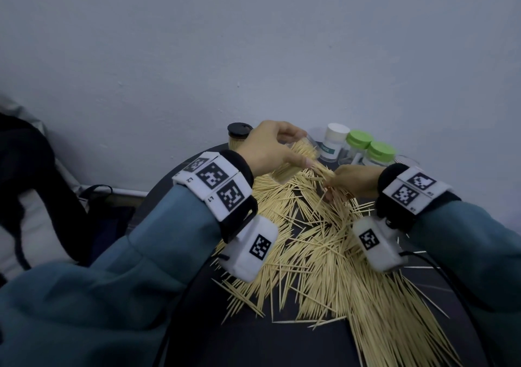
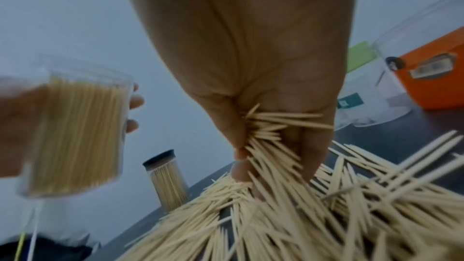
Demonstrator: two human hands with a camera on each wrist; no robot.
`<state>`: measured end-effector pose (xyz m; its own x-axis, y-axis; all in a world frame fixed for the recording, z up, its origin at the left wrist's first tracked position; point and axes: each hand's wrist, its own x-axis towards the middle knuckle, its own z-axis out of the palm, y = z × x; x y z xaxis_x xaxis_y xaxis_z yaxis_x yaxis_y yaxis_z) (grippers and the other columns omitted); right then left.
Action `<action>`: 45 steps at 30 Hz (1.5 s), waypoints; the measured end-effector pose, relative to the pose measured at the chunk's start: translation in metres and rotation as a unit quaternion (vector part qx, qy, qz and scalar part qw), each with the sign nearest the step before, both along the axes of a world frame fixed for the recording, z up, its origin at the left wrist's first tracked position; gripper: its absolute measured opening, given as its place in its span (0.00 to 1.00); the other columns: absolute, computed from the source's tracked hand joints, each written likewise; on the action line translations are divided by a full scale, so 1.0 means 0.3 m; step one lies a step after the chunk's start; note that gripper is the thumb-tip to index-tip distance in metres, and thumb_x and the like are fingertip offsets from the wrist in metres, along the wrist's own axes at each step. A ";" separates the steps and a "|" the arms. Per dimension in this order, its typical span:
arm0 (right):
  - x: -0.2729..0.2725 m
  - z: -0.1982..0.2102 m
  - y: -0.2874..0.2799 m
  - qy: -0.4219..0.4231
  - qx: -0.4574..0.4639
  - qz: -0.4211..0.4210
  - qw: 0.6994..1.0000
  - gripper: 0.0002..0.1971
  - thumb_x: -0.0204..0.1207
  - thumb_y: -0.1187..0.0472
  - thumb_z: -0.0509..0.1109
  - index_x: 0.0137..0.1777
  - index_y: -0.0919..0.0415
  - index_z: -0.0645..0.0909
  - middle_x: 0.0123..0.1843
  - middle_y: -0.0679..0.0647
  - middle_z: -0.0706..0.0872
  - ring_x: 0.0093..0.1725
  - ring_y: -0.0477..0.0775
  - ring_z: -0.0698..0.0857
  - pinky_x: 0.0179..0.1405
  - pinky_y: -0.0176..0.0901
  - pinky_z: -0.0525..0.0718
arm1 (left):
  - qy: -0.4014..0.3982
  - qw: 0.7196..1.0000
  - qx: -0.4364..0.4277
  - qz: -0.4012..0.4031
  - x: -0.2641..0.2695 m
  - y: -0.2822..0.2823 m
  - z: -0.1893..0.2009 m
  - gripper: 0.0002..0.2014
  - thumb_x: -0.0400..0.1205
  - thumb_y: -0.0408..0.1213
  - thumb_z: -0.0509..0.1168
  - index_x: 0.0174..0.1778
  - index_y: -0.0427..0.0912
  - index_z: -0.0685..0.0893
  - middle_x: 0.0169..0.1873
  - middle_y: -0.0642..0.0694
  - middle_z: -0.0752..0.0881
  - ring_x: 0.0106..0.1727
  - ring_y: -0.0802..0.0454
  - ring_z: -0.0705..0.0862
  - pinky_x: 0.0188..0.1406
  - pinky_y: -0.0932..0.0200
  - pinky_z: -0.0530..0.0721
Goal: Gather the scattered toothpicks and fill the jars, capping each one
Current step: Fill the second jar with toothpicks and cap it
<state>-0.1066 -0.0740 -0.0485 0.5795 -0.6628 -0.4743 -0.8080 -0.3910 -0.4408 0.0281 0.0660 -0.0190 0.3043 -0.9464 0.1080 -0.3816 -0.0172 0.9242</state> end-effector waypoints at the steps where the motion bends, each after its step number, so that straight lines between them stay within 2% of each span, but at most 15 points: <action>1: -0.012 0.006 0.002 -0.030 0.028 -0.013 0.999 0.18 0.84 0.59 0.57 0.33 0.63 0.78 0.33 0.55 0.82 0.29 0.47 0.75 0.35 0.36 0.74 | -0.001 1.000 0.002 -0.001 -0.003 0.000 -0.002 0.28 0.69 0.33 0.77 0.66 0.44 0.80 0.54 0.53 0.80 0.59 0.56 0.78 0.61 0.59 0.74; 4: -0.043 0.007 0.015 -0.142 0.108 -0.068 0.982 0.14 0.85 0.65 0.54 0.38 0.64 0.73 0.31 0.55 0.79 0.25 0.46 0.81 0.27 0.34 0.79 | -0.008 1.000 0.007 -0.007 -0.012 0.000 -0.006 0.27 0.69 0.33 0.77 0.65 0.44 0.80 0.54 0.53 0.80 0.57 0.56 0.78 0.55 0.61 0.72; 7: -0.070 -0.002 0.023 -0.244 0.179 -0.101 0.948 0.11 0.85 0.67 0.53 0.41 0.63 0.70 0.30 0.54 0.77 0.32 0.51 0.83 0.36 0.41 0.81 | -0.027 1.000 0.012 -0.010 -0.022 0.002 -0.010 0.28 0.68 0.34 0.78 0.65 0.44 0.81 0.54 0.53 0.81 0.59 0.55 0.79 0.58 0.60 0.73; 10: -0.092 -0.004 0.043 -0.315 0.221 -0.120 0.915 0.09 0.85 0.67 0.53 0.43 0.63 0.69 0.28 0.52 0.78 0.32 0.51 0.81 0.45 0.46 0.80 | -0.035 0.999 0.015 -0.014 -0.035 0.006 -0.017 0.29 0.68 0.34 0.78 0.66 0.44 0.81 0.57 0.51 0.82 0.60 0.55 0.79 0.62 0.57 0.75; 14: -0.105 0.003 0.101 -0.374 0.238 -0.119 0.889 0.12 0.85 0.67 0.51 0.40 0.61 0.68 0.28 0.52 0.73 0.27 0.48 0.75 0.26 0.37 0.80 | -0.034 0.999 0.014 -0.028 -0.053 0.016 -0.022 0.28 0.69 0.34 0.77 0.66 0.44 0.80 0.57 0.52 0.81 0.58 0.57 0.78 0.61 0.60 0.73; 18: -0.115 -0.003 0.132 -0.432 0.243 -0.130 0.859 0.11 0.85 0.67 0.51 0.40 0.61 0.66 0.28 0.52 0.71 0.24 0.47 0.73 0.22 0.37 0.77 | -0.013 0.999 0.014 -0.046 -0.065 0.028 -0.020 0.27 0.70 0.35 0.76 0.65 0.47 0.80 0.62 0.49 0.81 0.62 0.53 0.79 0.67 0.52 0.74; 24: -0.129 -0.025 0.141 -0.481 0.253 -0.161 0.824 0.09 0.86 0.65 0.50 0.44 0.59 0.65 0.27 0.50 0.68 0.20 0.43 0.68 0.17 0.31 0.67 | -0.013 0.997 0.037 -0.061 -0.079 0.025 -0.033 0.24 0.70 0.38 0.76 0.62 0.51 0.80 0.59 0.51 0.82 0.62 0.54 0.78 0.65 0.46 0.77; 26: -0.131 -0.026 0.141 -0.502 0.264 -0.170 0.806 0.10 0.86 0.66 0.50 0.43 0.58 0.65 0.25 0.49 0.69 0.19 0.42 0.68 0.17 0.30 0.66 | -0.012 0.997 0.047 -0.057 -0.080 0.022 -0.037 0.24 0.69 0.38 0.76 0.61 0.52 0.81 0.56 0.54 0.81 0.61 0.55 0.78 0.61 0.46 0.80; 28: -0.129 -0.016 0.139 -0.529 0.264 -0.172 0.788 0.09 0.86 0.66 0.49 0.44 0.59 0.66 0.25 0.49 0.69 0.20 0.42 0.68 0.17 0.30 0.68 | -0.007 0.997 0.054 -0.062 -0.079 0.021 -0.040 0.23 0.70 0.37 0.76 0.62 0.51 0.81 0.52 0.57 0.80 0.56 0.60 0.78 0.51 0.53 0.82; 30: -0.126 0.011 0.135 -0.570 0.257 -0.168 0.762 0.08 0.86 0.65 0.48 0.47 0.60 0.66 0.28 0.50 0.67 0.21 0.42 0.68 0.18 0.31 0.69 | -0.006 0.996 0.060 -0.069 -0.082 0.022 -0.042 0.24 0.71 0.37 0.76 0.63 0.50 0.81 0.50 0.59 0.79 0.53 0.63 0.78 0.45 0.60 0.81; 36: -0.112 0.107 0.156 -0.697 0.241 -0.148 0.659 0.10 0.86 0.66 0.48 0.44 0.60 0.65 0.23 0.47 0.71 0.21 0.43 0.70 0.22 0.34 0.75 | -0.017 0.994 0.080 -0.070 -0.096 0.018 -0.054 0.27 0.71 0.40 0.76 0.66 0.48 0.80 0.51 0.58 0.79 0.57 0.57 0.79 0.48 0.58 0.83; 38: -0.099 0.101 0.177 -0.703 0.226 -0.144 0.658 0.09 0.87 0.66 0.47 0.45 0.59 0.65 0.25 0.48 0.71 0.22 0.43 0.71 0.25 0.35 0.77 | -0.012 0.994 0.077 -0.074 -0.104 0.016 -0.058 0.26 0.72 0.40 0.75 0.66 0.47 0.80 0.50 0.58 0.79 0.55 0.59 0.79 0.51 0.56 0.83; 41: -0.074 0.065 0.207 -0.692 0.189 -0.143 0.681 0.10 0.87 0.65 0.47 0.46 0.58 0.66 0.29 0.49 0.69 0.23 0.43 0.73 0.32 0.37 0.78 | -0.001 0.993 0.079 -0.085 -0.113 0.013 -0.062 0.21 0.72 0.38 0.75 0.61 0.46 0.81 0.52 0.55 0.81 0.54 0.58 0.80 0.52 0.53 0.84; 43: -0.064 0.043 0.222 -0.685 0.178 -0.142 0.692 0.09 0.87 0.64 0.47 0.47 0.59 0.67 0.31 0.50 0.70 0.25 0.43 0.75 0.32 0.37 0.80 | 0.007 0.993 0.077 -0.092 -0.116 0.011 -0.064 0.16 0.72 0.38 0.76 0.54 0.48 0.82 0.55 0.51 0.82 0.55 0.56 0.80 0.49 0.53 0.84; 45: -0.059 0.026 0.231 -0.678 0.175 -0.140 0.701 0.08 0.87 0.63 0.48 0.49 0.61 0.67 0.31 0.51 0.73 0.29 0.45 0.77 0.29 0.37 0.82 | 0.013 0.994 0.069 -0.089 -0.119 0.012 -0.065 0.15 0.72 0.37 0.75 0.53 0.48 0.81 0.55 0.50 0.82 0.55 0.57 0.80 0.44 0.58 0.82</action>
